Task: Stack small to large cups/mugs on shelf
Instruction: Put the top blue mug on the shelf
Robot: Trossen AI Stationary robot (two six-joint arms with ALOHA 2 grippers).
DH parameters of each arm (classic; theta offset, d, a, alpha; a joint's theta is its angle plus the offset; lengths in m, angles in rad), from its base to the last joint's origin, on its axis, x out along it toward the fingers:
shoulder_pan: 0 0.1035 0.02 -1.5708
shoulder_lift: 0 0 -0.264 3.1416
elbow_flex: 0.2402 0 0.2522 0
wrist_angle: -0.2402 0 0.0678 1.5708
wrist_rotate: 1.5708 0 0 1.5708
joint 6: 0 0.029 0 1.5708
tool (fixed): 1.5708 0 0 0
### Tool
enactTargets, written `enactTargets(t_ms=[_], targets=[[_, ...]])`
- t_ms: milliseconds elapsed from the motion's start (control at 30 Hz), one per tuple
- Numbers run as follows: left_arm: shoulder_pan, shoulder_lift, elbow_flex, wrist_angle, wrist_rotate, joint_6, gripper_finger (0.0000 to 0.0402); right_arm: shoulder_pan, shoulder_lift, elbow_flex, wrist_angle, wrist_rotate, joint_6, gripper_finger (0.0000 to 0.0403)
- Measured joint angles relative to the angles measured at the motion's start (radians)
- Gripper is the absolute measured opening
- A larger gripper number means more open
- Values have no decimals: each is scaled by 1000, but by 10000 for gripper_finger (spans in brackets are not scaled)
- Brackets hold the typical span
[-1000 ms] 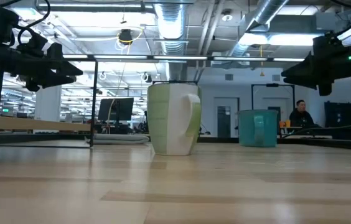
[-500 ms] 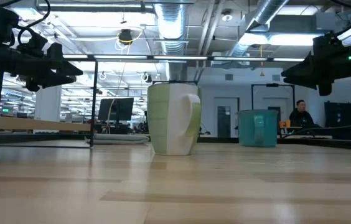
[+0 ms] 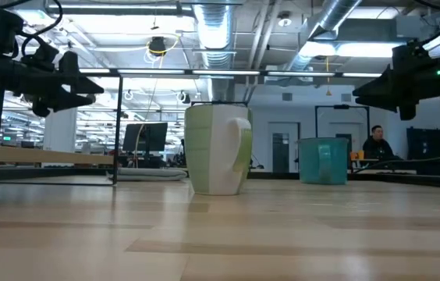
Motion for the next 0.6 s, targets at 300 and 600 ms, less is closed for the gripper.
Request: enactTargets(t_ms=[300,600], targets=[[0,0,0,1,-1,-55,261,-2,0,-2,17,25,15,173],[0,0,0,1,-1,-56,261,-2,0,-2,31,26,125,173]])
